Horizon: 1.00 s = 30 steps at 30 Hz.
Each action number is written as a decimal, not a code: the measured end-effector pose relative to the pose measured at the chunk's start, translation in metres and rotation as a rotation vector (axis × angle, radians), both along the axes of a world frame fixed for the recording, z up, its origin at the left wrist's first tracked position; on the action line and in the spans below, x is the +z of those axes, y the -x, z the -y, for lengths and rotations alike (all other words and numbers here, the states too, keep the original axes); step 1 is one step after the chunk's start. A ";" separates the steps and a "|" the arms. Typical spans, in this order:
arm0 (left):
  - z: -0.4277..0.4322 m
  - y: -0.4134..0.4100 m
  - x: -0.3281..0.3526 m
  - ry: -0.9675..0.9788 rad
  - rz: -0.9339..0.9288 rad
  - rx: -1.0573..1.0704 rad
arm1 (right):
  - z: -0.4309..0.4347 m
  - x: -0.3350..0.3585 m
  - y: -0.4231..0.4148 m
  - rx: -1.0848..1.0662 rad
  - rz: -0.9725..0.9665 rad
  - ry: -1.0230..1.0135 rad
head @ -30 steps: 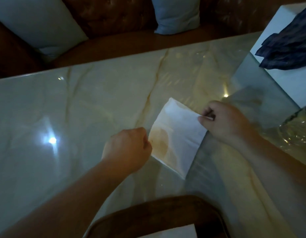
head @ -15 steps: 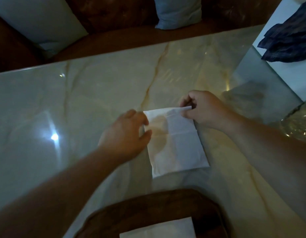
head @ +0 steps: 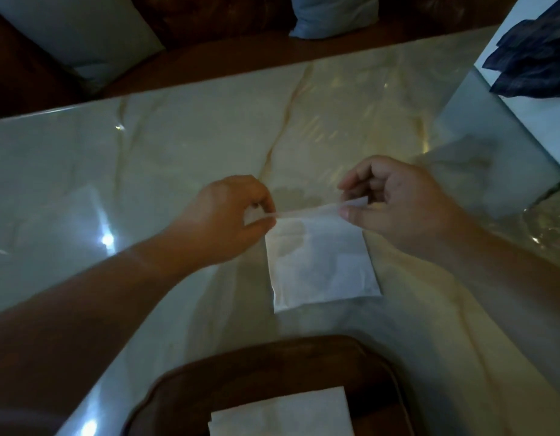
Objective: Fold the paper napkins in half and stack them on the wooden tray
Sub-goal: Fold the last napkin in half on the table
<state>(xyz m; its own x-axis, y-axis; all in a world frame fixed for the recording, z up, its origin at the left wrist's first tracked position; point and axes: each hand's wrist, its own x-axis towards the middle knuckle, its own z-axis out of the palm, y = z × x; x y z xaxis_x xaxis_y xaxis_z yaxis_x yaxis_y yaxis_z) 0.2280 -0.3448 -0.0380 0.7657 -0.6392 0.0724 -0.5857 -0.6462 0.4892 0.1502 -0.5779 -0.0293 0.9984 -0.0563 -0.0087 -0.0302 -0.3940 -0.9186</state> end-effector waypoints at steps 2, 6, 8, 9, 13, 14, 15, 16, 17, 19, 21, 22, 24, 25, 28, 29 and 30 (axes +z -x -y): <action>-0.007 0.024 0.000 0.014 0.078 -0.077 | 0.000 0.001 0.020 0.029 0.011 0.097; -0.013 0.057 -0.010 0.021 0.036 -0.104 | 0.000 -0.004 0.052 0.074 0.021 0.274; -0.013 0.066 -0.018 -0.028 0.028 -0.127 | 0.002 -0.012 0.061 0.094 0.004 0.289; -0.013 0.068 -0.022 -0.060 0.031 -0.154 | 0.002 -0.016 0.064 0.104 0.000 0.297; -0.013 0.071 -0.025 -0.118 0.070 -0.224 | 0.002 -0.027 0.067 0.134 0.041 0.313; -0.013 0.071 -0.024 -0.125 0.079 -0.229 | 0.002 -0.028 0.066 0.140 0.060 0.329; -0.012 0.070 -0.023 -0.140 0.088 -0.234 | 0.003 -0.030 0.066 0.149 0.079 0.353; -0.012 0.070 -0.022 -0.164 0.096 -0.243 | 0.003 -0.032 0.065 0.164 0.099 0.383; -0.012 0.069 -0.021 -0.190 0.101 -0.253 | 0.003 -0.032 0.064 0.188 0.118 0.414; -0.012 0.069 -0.019 -0.222 0.088 -0.270 | 0.003 -0.033 0.064 0.250 0.154 0.478; -0.012 0.067 -0.014 -0.198 0.061 -0.280 | 0.003 -0.028 0.065 0.274 0.153 0.477; -0.011 0.065 -0.012 -0.171 0.051 -0.278 | 0.003 -0.025 0.065 0.252 0.134 0.430; -0.007 0.059 -0.009 -0.117 0.058 -0.238 | 0.006 -0.019 0.059 0.152 0.103 0.321; -0.004 0.054 -0.009 -0.102 0.068 -0.196 | 0.008 -0.020 0.054 0.096 0.102 0.301; 0.008 0.039 -0.011 -0.117 0.048 -0.050 | 0.012 -0.026 0.029 -0.006 0.058 0.396; 0.010 0.035 -0.013 -0.135 0.033 -0.025 | 0.013 -0.027 0.021 -0.011 0.026 0.430; 0.013 0.030 -0.014 -0.155 0.013 -0.019 | 0.014 -0.029 0.015 -0.001 0.000 0.456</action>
<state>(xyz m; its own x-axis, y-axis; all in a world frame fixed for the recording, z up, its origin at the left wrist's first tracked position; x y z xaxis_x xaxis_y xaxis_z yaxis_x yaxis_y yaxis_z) 0.1976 -0.3574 -0.0516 0.7530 -0.6578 -0.0182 -0.6043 -0.7022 0.3764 0.1351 -0.5918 -0.0582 0.9983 -0.0558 0.0170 -0.0313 -0.7583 -0.6512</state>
